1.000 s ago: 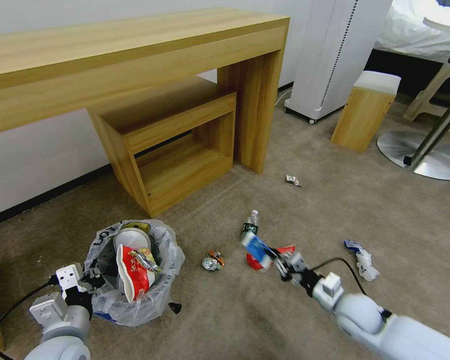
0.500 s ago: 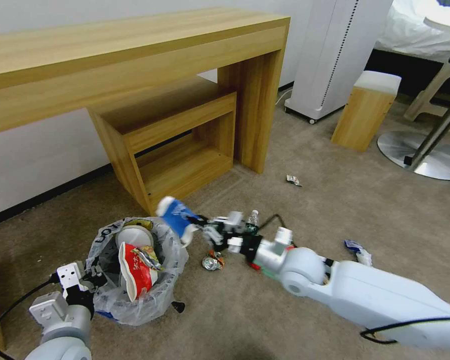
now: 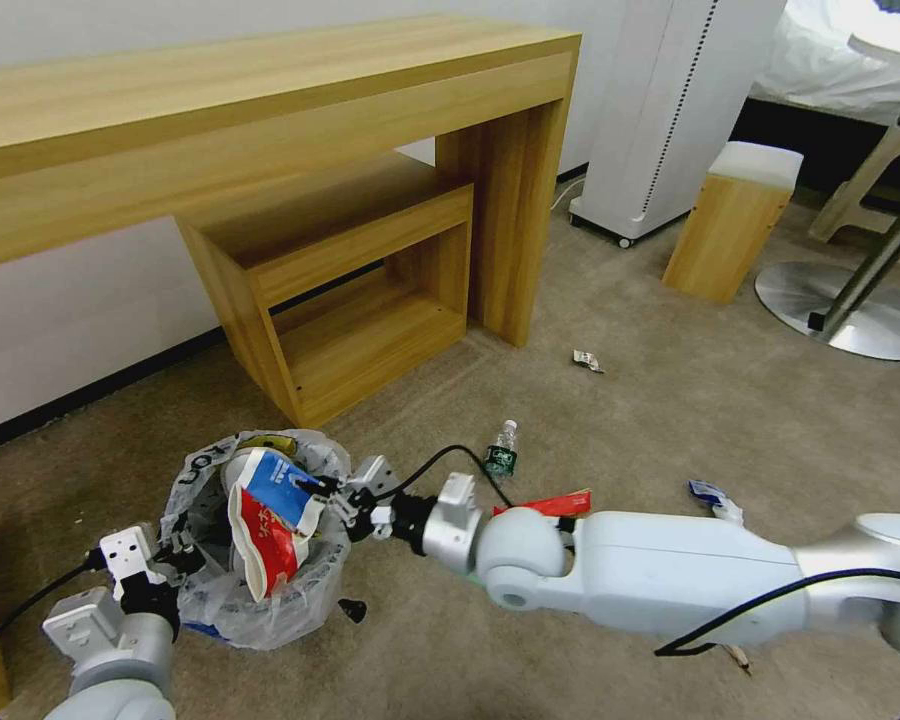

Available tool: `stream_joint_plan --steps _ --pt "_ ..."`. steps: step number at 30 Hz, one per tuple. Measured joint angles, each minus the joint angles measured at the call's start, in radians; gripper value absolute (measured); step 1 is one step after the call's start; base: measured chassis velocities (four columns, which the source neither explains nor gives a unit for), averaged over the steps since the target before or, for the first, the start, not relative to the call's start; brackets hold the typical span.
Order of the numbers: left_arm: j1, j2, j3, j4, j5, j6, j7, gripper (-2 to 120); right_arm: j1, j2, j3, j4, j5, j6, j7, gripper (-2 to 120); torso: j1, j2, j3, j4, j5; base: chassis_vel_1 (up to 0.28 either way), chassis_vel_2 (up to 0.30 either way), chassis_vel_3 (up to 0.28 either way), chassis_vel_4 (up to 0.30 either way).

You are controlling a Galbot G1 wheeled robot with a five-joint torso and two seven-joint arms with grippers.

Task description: Pick up the trash bin and place the garbage on the floor into it.

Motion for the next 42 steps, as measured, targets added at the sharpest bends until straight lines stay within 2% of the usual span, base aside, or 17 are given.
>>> stream_joint_plan --steps 11,24,32,38,40,41,42 --pt "-0.004 0.000 0.003 0.012 -0.001 -0.009 0.003 1 0.026 0.120 -0.040 -0.032 0.031 -0.119 0.121 0 0.000 0.000 0.000 0.0001 -0.0001 0.000 0.000 0.000 0.000" --pt "-0.010 0.003 0.007 0.020 -0.006 -0.009 0.003 1 0.006 0.115 -0.039 -0.028 0.050 -0.240 0.256 0 0.000 0.000 0.000 -0.0001 0.0001 0.000 0.000 0.000 0.000" --pt "-0.007 0.002 0.007 0.017 -0.002 -0.011 0.005 1 0.005 0.133 -0.024 -0.018 0.059 -0.253 0.300 0 0.000 0.000 0.000 0.0000 0.0002 0.000 0.000 0.000 0.000" --pt "-0.005 0.003 0.003 0.016 -0.003 -0.011 0.006 1 0.005 0.113 -0.013 0.001 0.054 -0.254 0.306 19 0.000 0.000 0.000 0.0000 0.0002 0.000 0.000 0.000 0.000" --pt "-0.005 0.003 0.003 0.016 -0.003 -0.011 0.006 1 0.005 0.111 -0.012 0.003 0.053 -0.254 0.306 22 0.000 0.000 0.000 0.0000 0.0002 0.000 0.000 0.000 0.000" --pt "-0.004 0.004 0.001 0.016 -0.003 -0.011 0.006 1 0.004 0.101 -0.008 0.010 0.051 -0.254 0.306 33 0.000 0.000 0.000 0.0000 0.0002 0.000 0.000 0.000 0.000" --pt "-0.003 0.003 -0.001 0.016 -0.003 -0.011 0.006 1 0.002 0.092 -0.005 0.015 0.048 -0.253 0.306 38 0.000 0.000 0.000 -0.0001 0.0002 0.000 0.000 0.000 0.000"
